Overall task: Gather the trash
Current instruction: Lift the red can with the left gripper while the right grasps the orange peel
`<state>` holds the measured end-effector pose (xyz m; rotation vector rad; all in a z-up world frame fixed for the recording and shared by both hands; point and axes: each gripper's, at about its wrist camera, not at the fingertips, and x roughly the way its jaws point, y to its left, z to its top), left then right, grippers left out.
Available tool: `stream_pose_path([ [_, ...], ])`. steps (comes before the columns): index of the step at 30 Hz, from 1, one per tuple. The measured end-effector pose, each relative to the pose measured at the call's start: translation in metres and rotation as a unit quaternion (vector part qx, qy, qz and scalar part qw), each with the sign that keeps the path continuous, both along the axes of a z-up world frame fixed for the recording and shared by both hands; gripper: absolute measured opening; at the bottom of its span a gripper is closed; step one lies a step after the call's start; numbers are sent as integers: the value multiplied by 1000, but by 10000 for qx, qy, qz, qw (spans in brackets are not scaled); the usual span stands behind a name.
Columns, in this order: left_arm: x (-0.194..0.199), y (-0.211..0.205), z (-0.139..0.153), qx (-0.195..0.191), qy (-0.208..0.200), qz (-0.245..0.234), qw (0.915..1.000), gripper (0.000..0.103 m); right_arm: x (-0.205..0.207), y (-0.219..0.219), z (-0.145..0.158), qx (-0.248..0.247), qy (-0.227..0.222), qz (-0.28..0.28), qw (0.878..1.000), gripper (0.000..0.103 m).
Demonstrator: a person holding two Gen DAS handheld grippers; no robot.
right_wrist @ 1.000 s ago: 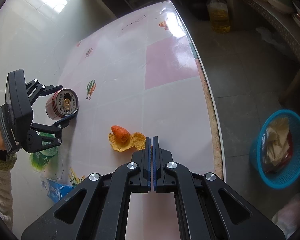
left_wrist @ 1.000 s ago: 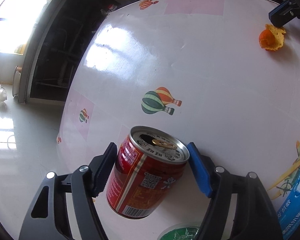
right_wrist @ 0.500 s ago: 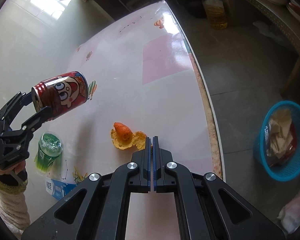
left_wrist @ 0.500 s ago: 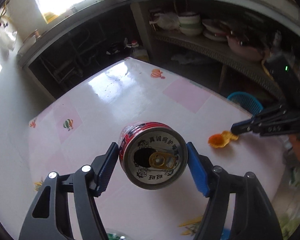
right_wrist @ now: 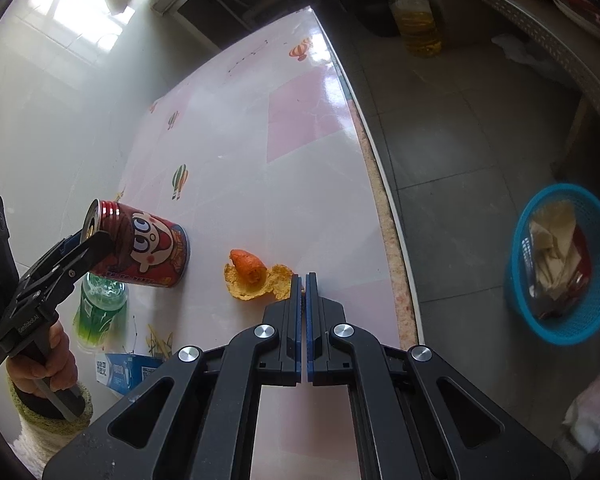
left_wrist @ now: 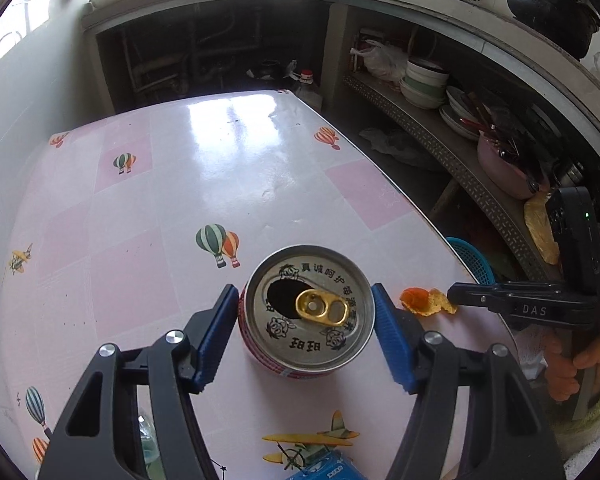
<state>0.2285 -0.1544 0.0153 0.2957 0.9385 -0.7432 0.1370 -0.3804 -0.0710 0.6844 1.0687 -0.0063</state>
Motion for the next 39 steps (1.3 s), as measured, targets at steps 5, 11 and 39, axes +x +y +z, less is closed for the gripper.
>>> stream_pose_path([
  [5,-10,6,1,102,-124,262,9995,65,-4,0,3,2,-53,59,10000,13],
  [11,-12,7,1,58,-162,427,9989,65,0,15,17,-456,-271,430,9977,53],
  [39,-21,-5,-1,389,-593,367,9968,64,21,62,11,-2088,-304,1306,9687,20],
])
